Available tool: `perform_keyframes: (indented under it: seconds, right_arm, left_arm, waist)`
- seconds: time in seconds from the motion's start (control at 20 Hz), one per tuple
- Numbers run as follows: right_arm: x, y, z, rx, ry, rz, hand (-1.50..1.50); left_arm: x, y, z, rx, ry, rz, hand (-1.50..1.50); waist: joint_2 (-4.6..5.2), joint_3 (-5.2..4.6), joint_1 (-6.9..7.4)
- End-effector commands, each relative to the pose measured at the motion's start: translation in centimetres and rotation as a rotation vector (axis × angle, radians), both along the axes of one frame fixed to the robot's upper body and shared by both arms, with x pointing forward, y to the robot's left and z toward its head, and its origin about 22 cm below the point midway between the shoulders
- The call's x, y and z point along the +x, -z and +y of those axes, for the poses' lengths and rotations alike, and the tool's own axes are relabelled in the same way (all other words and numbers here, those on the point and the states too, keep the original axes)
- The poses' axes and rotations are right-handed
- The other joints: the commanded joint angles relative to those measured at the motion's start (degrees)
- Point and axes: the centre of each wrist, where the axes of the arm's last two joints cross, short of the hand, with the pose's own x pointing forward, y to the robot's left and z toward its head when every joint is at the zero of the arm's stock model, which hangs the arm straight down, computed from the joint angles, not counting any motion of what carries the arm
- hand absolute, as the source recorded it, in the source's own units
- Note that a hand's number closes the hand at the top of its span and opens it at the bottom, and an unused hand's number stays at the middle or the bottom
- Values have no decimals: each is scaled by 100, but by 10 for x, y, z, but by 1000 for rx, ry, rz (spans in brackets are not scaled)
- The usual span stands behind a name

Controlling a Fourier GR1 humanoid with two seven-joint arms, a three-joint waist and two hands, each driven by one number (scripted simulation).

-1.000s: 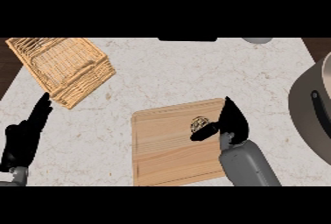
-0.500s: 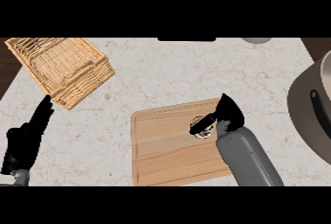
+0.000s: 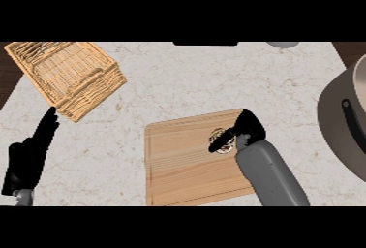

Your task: Pick the cupcake from the cutting board and place it in the pot

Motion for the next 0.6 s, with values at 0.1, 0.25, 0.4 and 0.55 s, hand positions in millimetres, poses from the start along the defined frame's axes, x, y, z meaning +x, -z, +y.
perform_keyframes:
  seconds: [0.1, 0.25, 0.4, 0.55]
  right_arm:
    - [-8, 4, 13, -37, 137, 137, -150]
    - [-9, 26, 9, -25, 154, 144, -150]
    - [-6, 27, 17, -28, 71, 139, 150]
    - [4, 21, 20, -68, 52, 107, 150]
  left_arm:
    - [4, -8, 9, 1, -10, -8, 0]
    - [-1, 7, -9, 3, -10, -2, 0]
    - [-17, 3, 15, -9, 9, 1, 0]
    - [-6, -20, 4, -6, 2, -8, 0]
  waist:
    - [-14, 0, -52]
    - [5, 3, -4]
    - [0, 3, 34]
    - [-1, 5, 28]
